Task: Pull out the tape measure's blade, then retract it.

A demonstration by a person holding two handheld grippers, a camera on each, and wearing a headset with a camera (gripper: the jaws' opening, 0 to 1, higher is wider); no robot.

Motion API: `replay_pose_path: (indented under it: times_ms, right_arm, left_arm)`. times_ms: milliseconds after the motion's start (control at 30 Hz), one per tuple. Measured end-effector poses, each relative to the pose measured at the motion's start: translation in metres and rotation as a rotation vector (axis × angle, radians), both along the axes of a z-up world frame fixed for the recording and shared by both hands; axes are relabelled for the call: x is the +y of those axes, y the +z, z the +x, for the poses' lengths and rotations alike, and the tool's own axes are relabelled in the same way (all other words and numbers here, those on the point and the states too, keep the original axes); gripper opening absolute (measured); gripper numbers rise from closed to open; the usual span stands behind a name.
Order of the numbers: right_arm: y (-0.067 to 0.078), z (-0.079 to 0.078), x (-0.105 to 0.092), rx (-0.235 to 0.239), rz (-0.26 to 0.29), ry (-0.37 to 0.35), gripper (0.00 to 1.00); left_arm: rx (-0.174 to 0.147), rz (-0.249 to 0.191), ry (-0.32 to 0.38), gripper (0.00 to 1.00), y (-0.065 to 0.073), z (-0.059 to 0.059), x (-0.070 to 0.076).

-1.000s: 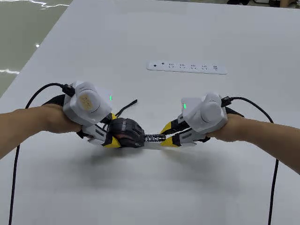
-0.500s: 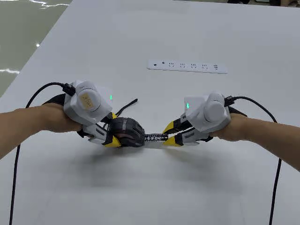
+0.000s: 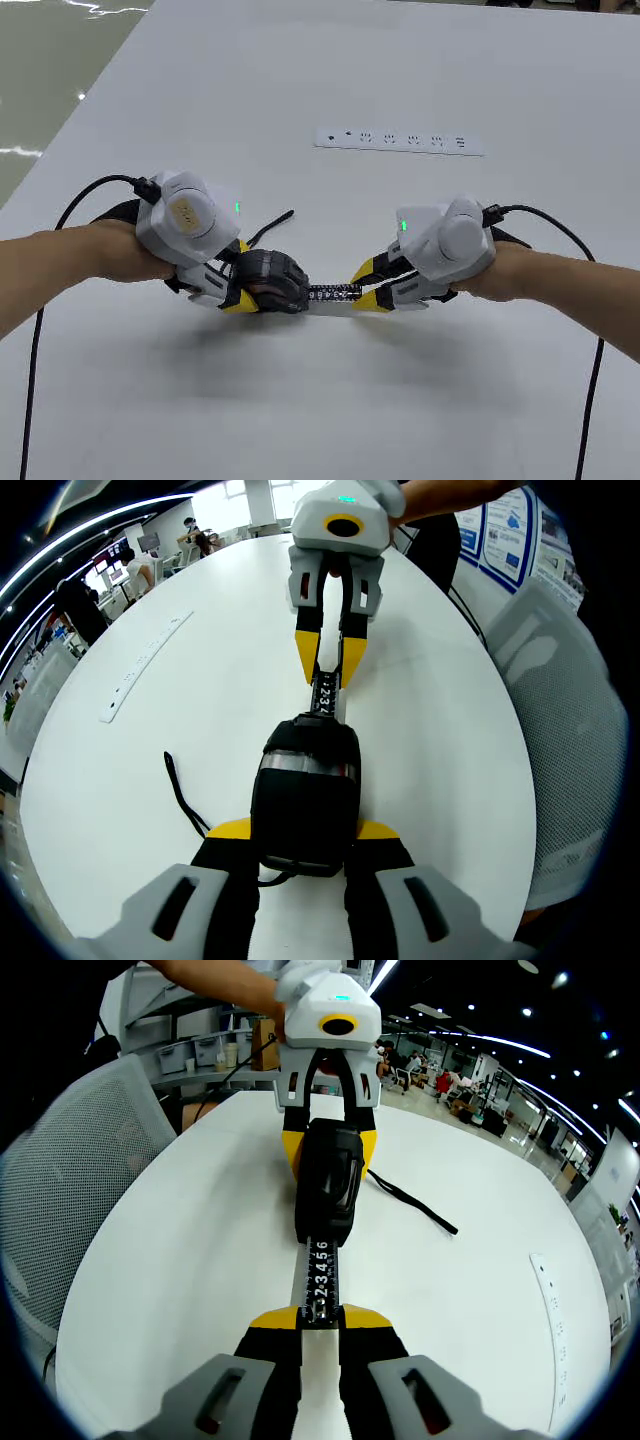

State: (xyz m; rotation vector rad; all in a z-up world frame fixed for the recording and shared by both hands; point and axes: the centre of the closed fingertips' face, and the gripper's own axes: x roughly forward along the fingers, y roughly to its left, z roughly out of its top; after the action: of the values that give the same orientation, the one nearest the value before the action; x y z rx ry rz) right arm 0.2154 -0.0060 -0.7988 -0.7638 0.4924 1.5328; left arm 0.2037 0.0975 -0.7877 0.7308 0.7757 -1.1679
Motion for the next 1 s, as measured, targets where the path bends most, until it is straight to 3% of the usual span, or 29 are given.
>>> replay_pose_path:
  times_ms: [1000]
  right_arm:
    - [-0.002,0.000,-0.012,-0.002,-0.014,-0.008,0.12]
  left_arm:
    - [0.002,0.004,-0.003,0.27,-0.001,0.000,0.000]
